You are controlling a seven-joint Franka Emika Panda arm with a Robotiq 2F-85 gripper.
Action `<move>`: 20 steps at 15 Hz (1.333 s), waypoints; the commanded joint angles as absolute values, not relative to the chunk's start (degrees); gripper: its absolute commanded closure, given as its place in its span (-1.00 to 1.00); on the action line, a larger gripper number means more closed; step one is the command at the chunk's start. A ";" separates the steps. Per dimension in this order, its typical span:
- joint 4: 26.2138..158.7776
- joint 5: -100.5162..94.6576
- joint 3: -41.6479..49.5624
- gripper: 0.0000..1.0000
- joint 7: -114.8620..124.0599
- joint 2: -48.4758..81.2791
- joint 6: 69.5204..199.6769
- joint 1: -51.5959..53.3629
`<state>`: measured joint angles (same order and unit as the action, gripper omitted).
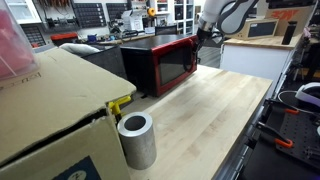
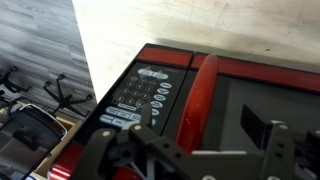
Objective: Open the microwave door
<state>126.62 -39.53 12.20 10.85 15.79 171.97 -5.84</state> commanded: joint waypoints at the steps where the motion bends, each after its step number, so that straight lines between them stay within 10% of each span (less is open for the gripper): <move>1: 124.55 -40.35 13.32 -0.17 12.61 18.08 175.66 -5.50; 8: 123.39 -40.67 14.71 0.81 12.91 19.29 178.72 -4.77; 20: 137.91 -36.01 3.69 0.81 6.01 11.46 177.38 -13.49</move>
